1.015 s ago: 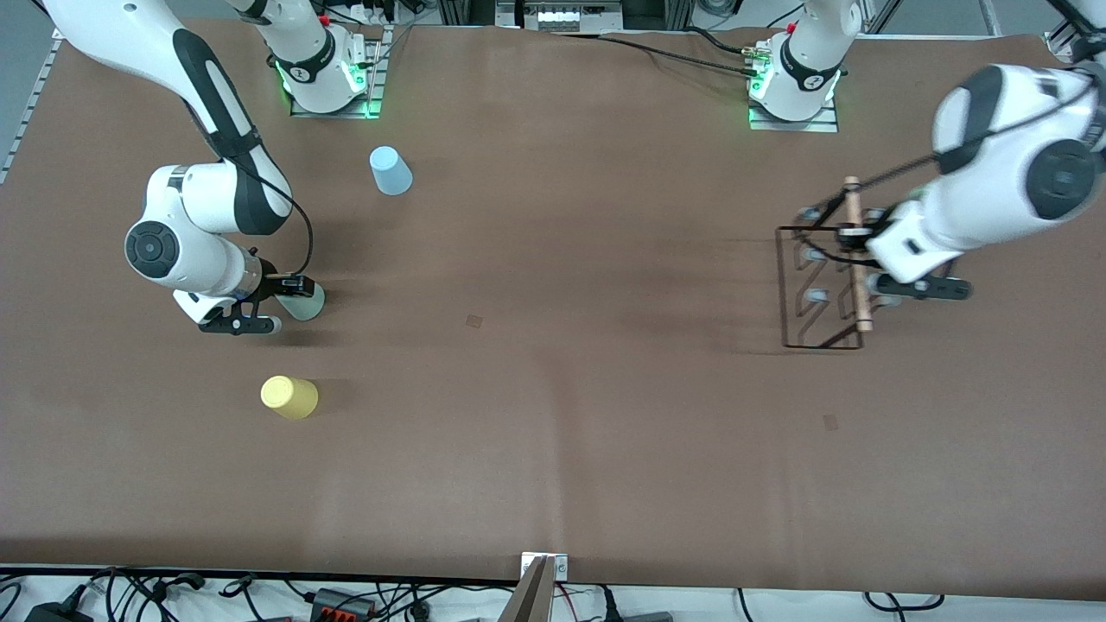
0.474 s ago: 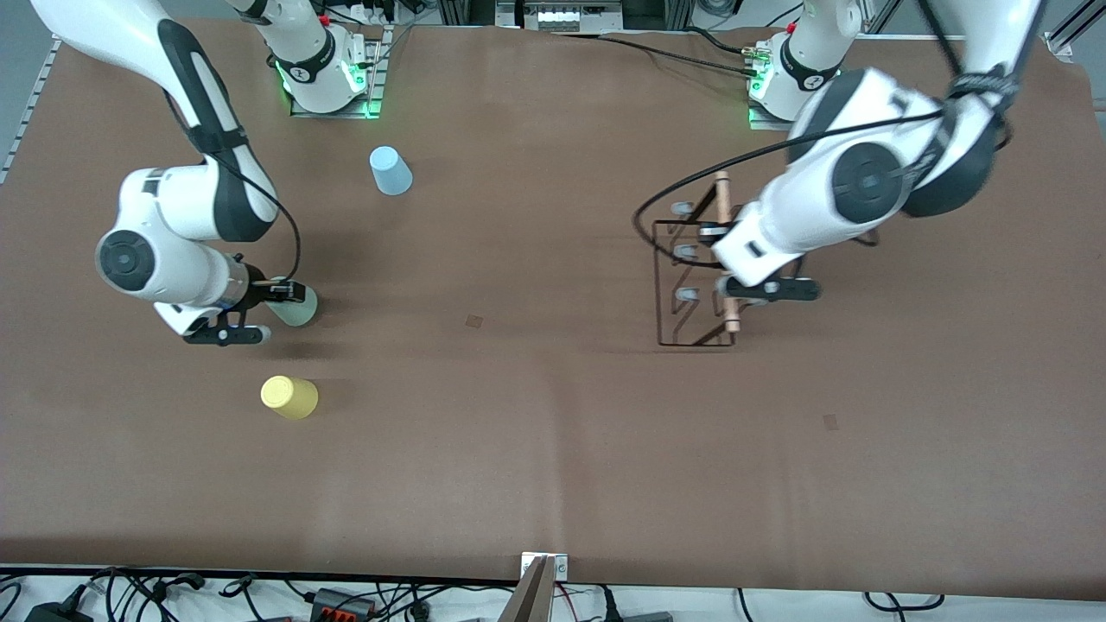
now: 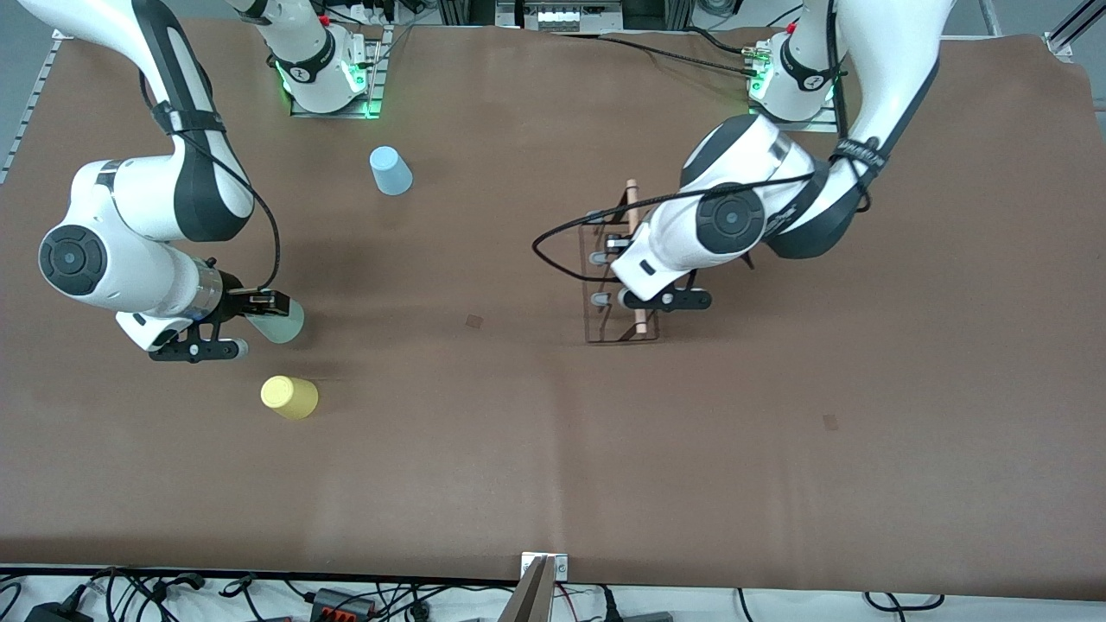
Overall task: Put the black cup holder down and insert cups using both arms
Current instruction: 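Carry the wire rack with the left gripper toward the table middle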
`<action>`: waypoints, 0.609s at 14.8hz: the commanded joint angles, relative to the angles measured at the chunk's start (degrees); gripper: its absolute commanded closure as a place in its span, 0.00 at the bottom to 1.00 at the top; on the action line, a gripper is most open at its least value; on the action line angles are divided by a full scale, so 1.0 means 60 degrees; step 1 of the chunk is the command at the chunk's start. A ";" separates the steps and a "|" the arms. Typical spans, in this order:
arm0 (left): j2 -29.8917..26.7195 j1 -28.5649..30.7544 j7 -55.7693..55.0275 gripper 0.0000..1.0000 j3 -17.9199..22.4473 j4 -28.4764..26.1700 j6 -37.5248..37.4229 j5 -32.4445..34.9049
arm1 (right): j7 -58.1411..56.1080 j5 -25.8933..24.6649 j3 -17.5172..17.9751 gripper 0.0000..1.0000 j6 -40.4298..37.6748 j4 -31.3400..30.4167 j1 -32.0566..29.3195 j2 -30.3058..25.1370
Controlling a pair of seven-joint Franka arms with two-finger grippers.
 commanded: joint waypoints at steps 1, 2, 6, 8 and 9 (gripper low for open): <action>0.0265 -0.0444 -0.0519 0.99 -0.0014 0.0453 0.0141 0.0067 | -0.0069 0.0148 0.0083 0.76 -0.0187 0.0159 0.0138 -0.0018; 0.0295 -0.0561 -0.0607 0.99 0.0000 0.0453 0.0229 0.0067 | -0.0069 0.0148 0.0083 0.76 -0.0187 0.0188 0.0198 -0.0018; 0.0426 -0.1030 -0.0652 0.99 0.0045 0.0438 0.0610 0.0067 | -0.0040 0.0148 0.0097 0.76 -0.0713 0.0641 0.0520 -0.0004; 0.0427 -0.1089 -0.0638 0.99 0.0059 0.0424 0.0712 0.0096 | -0.0011 0.0148 0.0112 0.76 -0.0802 0.0760 0.0637 0.0040; 0.0441 -0.1090 -0.0638 0.99 0.0059 0.0409 0.0844 0.0096 | 0.0004 0.0148 0.0112 0.76 -0.0802 0.0774 0.0681 0.0040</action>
